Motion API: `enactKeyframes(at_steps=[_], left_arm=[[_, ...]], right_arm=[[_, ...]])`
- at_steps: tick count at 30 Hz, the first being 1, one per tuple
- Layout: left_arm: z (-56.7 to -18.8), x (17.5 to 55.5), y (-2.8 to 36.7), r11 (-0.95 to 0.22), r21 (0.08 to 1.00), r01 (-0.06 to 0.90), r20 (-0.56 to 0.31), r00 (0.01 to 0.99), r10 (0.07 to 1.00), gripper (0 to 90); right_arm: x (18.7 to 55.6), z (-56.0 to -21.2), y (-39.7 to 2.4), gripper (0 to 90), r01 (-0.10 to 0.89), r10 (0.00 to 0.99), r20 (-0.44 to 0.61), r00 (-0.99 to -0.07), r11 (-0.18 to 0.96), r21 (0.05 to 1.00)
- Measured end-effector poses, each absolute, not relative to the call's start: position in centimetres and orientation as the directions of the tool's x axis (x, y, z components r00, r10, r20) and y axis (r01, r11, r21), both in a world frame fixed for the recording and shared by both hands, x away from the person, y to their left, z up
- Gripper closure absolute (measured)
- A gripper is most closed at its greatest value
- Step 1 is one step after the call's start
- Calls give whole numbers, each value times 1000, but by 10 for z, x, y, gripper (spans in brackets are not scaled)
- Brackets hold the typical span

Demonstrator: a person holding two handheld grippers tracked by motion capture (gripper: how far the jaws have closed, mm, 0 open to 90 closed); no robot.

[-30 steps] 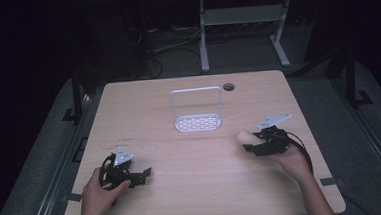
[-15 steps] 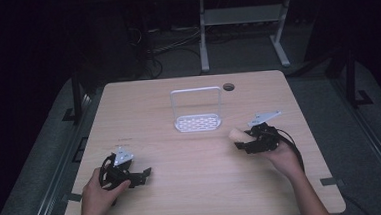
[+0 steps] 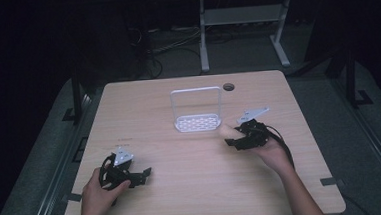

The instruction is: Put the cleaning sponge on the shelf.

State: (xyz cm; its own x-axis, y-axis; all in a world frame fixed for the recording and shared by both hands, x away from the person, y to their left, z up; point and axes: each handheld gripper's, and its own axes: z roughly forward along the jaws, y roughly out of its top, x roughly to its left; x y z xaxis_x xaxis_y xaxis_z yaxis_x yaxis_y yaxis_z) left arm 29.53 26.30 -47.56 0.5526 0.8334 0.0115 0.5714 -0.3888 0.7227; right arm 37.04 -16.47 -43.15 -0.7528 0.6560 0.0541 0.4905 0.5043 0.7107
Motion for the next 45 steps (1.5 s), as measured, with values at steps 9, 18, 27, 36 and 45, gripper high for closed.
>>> enactKeyframes(at_steps=[9,18,27,36,45], left_arm=[[-476,295,263,-389,723,571,11,553,833,127],[-476,295,263,-389,723,571,12,553,833,127],[-476,295,263,-389,723,572,11,553,833,127],[-475,295,263,-390,721,573,11,553,833,127],[-475,295,263,-390,721,573,12,553,833,127]], right_arm=[[378,-430,-153,408,485,648,53,-759,510,711],[387,-425,-138,408,474,639,51,-767,512,716],[399,-422,-123,409,465,634,48,-772,512,722],[412,-419,-106,409,458,630,43,-776,515,724],[422,-423,-91,409,457,629,41,-777,518,723]])
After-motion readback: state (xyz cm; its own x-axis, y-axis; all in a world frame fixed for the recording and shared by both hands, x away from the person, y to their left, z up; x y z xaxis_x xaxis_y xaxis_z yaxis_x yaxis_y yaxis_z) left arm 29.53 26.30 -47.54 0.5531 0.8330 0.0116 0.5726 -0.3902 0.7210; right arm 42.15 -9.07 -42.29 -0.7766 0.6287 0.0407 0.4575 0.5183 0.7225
